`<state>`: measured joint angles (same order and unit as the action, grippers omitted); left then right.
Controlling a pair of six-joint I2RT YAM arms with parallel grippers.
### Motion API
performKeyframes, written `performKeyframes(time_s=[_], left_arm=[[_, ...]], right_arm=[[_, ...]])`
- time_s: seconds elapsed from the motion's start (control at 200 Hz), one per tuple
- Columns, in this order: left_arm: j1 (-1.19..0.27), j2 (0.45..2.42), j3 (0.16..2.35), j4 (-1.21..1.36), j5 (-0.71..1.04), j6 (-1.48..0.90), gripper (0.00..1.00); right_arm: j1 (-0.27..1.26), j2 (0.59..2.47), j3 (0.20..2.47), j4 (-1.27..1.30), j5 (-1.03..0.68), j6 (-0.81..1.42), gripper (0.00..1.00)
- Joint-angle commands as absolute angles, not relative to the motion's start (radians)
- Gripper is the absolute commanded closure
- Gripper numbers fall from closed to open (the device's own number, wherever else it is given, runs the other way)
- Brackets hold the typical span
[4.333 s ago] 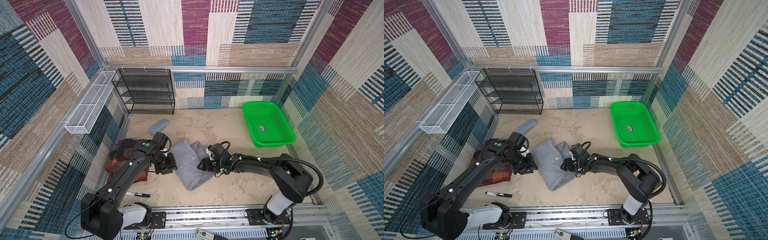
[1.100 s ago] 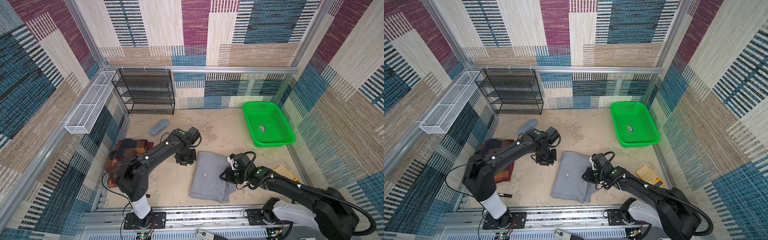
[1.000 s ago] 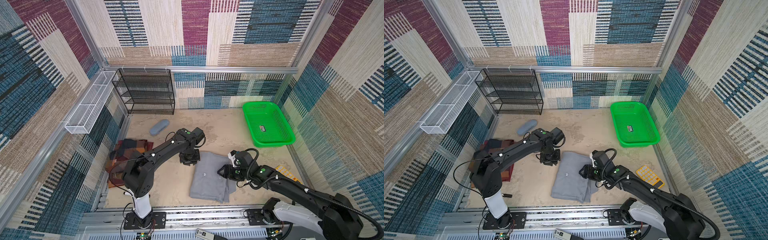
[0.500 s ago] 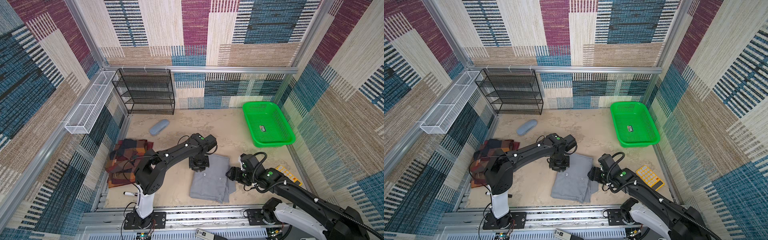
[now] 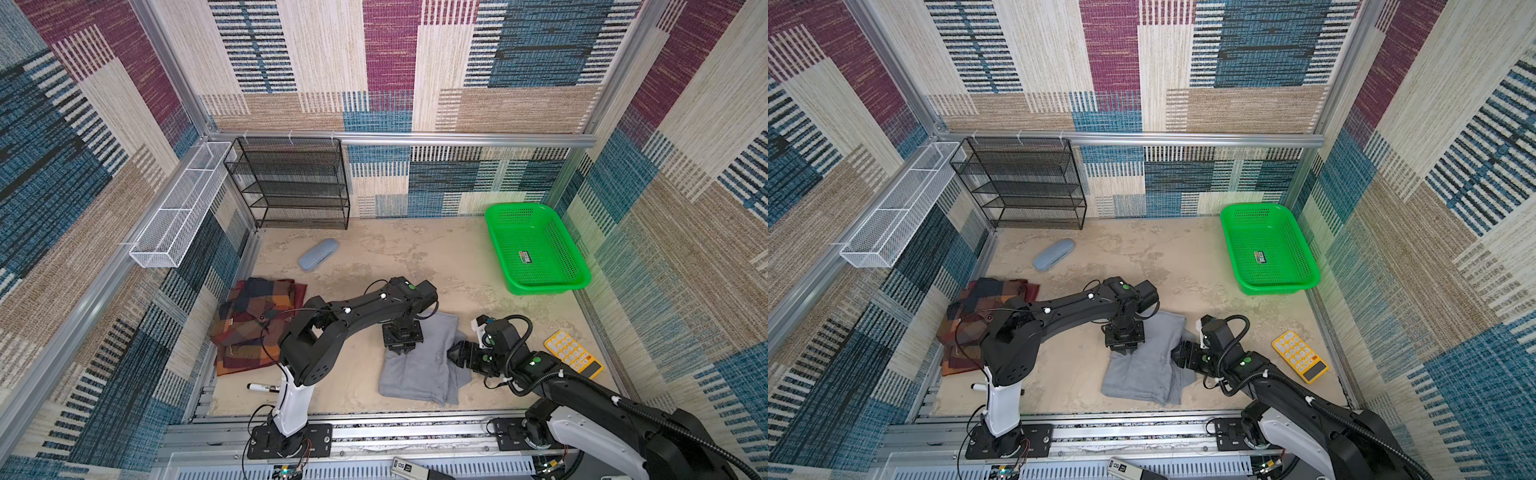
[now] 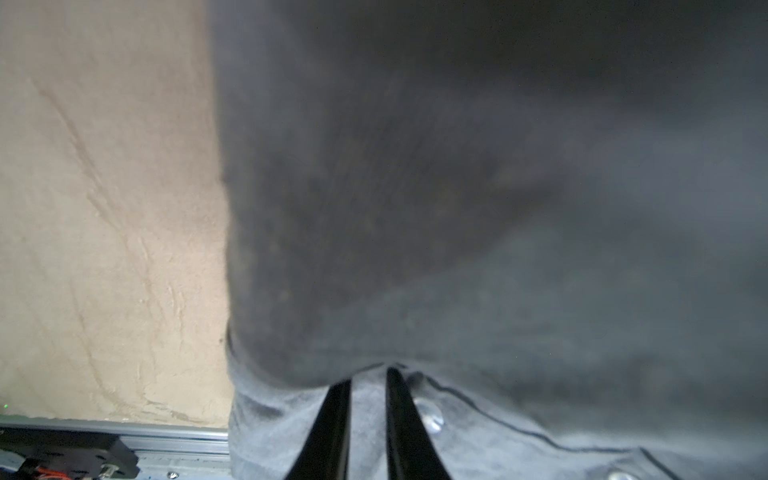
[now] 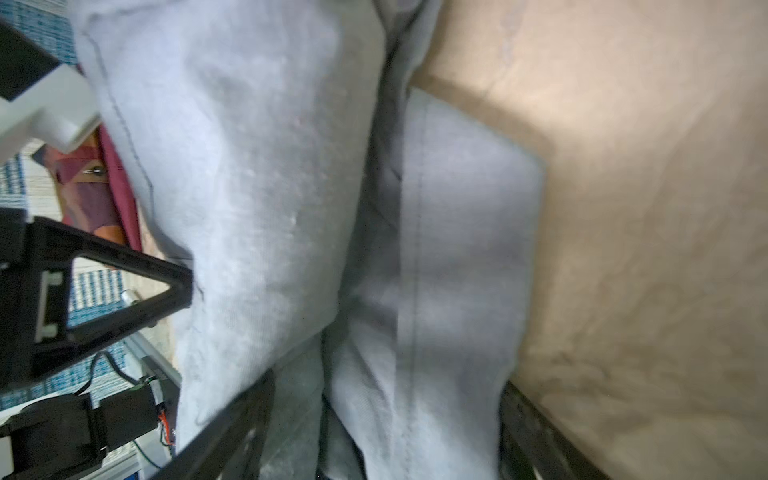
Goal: Fold and stack the long sleeve shirts
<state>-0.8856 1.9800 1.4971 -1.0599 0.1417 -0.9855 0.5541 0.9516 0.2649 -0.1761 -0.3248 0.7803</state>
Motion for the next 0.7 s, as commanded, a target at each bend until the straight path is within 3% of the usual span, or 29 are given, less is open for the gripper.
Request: performKeyframes(time_s=[0.0, 0.285, 0.691], left_arm=[[-0.88, 1.93, 1.487, -1.055, 0.157, -1.009, 0.8], [-0.888, 1.755, 1.387, -1.04, 0.215, -1.048, 0.8], [-0.944, 1.88, 1.363, -0.949, 0.248, -1.066, 0.82]], right_arm=[[0.552, 0.949, 0.245, -0.192, -0.37, 0.789, 0.19], [0.551, 0.68, 0.198, -0.28, -0.353, 0.823, 0.17], [0.55, 0.795, 0.139, -0.067, -0.391, 0.816, 0.16]])
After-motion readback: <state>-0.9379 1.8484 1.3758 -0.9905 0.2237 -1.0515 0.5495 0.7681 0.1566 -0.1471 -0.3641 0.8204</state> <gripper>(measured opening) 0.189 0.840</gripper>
